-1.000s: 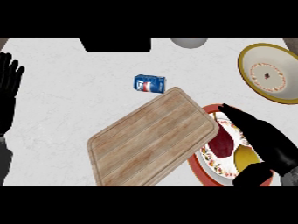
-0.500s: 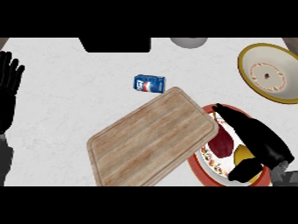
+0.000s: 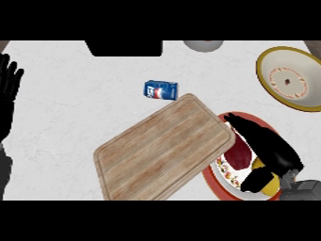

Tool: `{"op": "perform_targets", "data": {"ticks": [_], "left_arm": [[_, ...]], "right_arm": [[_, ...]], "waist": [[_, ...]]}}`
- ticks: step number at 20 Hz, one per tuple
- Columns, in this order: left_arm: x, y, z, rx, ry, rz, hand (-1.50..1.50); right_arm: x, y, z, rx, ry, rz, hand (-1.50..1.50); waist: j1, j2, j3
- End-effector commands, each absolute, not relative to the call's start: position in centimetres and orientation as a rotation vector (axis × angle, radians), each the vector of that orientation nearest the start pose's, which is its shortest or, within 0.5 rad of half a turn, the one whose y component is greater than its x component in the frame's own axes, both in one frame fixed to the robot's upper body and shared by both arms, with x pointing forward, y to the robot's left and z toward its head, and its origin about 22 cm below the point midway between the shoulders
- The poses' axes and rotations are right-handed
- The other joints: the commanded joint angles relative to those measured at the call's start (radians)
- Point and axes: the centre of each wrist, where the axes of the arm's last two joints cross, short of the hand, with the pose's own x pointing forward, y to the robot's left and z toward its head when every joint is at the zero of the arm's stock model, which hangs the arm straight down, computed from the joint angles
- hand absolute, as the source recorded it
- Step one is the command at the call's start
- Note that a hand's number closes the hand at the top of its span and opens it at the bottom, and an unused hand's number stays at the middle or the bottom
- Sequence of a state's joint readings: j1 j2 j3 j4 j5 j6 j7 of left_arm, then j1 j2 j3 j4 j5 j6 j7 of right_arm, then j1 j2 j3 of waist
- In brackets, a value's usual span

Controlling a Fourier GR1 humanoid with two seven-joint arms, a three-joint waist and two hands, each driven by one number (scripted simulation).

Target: Pick the pear from the plate and place it in the bowl

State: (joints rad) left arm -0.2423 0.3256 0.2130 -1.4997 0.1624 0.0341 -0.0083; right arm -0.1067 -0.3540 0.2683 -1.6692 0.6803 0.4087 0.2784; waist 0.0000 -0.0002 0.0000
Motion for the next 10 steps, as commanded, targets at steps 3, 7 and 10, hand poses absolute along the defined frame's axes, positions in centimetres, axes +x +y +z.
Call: {"op": "perform_targets", "data": {"ticks": [3,7,10], "left_arm": [[31.1,32.5,8.0,0.253,-1.775,0.017,0.00],[29.4,31.8,8.1,0.221,-1.777,0.024,0.00],[28.9,34.4,7.5,0.224,-1.781,0.021,0.00]], "right_arm": [[26.8,-19.7,3.1,-0.517,-1.138,1.224,-1.50],[26.3,-23.2,2.4,-0.533,-1.079,1.195,-1.50],[26.8,-22.6,1.2,-0.529,-1.053,1.202,-1.50]], "waist": [[-0.001,0.002,0.000],[-0.001,0.000,0.000],[0.000,0.000,0.000]]}}
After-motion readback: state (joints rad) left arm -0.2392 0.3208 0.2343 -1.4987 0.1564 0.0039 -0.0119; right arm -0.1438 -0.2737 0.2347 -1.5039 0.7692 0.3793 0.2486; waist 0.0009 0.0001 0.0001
